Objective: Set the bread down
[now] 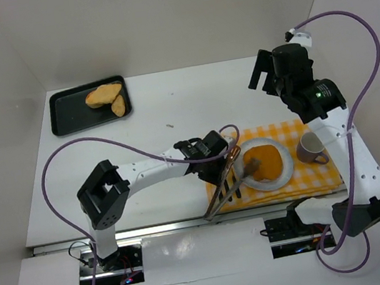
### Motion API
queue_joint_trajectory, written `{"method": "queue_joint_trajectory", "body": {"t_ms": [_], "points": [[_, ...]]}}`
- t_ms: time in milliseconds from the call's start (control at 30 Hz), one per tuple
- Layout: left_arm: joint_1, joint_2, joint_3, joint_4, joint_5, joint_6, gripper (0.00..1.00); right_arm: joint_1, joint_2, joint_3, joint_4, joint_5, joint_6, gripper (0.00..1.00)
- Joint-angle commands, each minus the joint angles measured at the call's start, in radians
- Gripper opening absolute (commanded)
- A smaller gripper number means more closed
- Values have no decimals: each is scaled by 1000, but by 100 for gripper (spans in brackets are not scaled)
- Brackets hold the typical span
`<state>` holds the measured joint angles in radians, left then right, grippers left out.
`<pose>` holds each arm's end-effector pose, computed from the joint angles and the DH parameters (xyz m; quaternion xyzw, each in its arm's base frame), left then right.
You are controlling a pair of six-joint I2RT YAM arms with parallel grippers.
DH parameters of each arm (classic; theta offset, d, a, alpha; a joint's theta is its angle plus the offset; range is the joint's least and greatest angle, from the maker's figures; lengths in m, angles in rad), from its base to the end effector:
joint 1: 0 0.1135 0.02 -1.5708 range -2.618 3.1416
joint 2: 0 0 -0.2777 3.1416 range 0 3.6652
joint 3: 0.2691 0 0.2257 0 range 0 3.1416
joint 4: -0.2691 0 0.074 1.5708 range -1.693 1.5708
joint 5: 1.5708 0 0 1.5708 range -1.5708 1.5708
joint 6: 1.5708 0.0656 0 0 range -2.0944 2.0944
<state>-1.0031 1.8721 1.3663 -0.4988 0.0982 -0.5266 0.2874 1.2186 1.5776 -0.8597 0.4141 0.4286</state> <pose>0.2078 -0.3378 0.2082 0.2397 0.9287 -0.2272 0.1687 0.2227 0.0383 0.4424 0.1640 0.8324 0.0092 0.5293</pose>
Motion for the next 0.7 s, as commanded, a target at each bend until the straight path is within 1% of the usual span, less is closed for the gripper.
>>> {"method": "queue_joint_trajectory", "body": {"t_ms": [0, 133, 267, 300, 367, 400, 433, 600, 667], "points": [[-3, -36, 75, -46, -38, 45, 0, 2, 5, 9, 44, 11, 1, 100], [6, -59, 120, -125, -25, 63, 0, 2, 15, 9, 44, 11, -8, 100], [41, -102, 108, -196, -38, 63, 0, 2, 15, 18, 44, 29, -8, 100], [69, -102, 108, -234, -63, 54, 0, 2, 15, 18, 44, 29, -8, 100], [104, -113, 99, -260, -83, 44, 0, 2, 15, 18, 44, 29, -8, 100], [144, -125, 99, -276, -118, 24, 0, 2, 15, 18, 44, 29, -8, 100], [167, -139, 87, -287, -118, 23, 0, 2, 15, 18, 53, 29, -8, 100], [341, -136, 25, -276, -112, -12, 0, 2, 24, 9, 53, 29, -8, 100], [374, -108, 25, -264, -121, -3, 0, 2, 24, 9, 53, 29, -8, 100]]}}
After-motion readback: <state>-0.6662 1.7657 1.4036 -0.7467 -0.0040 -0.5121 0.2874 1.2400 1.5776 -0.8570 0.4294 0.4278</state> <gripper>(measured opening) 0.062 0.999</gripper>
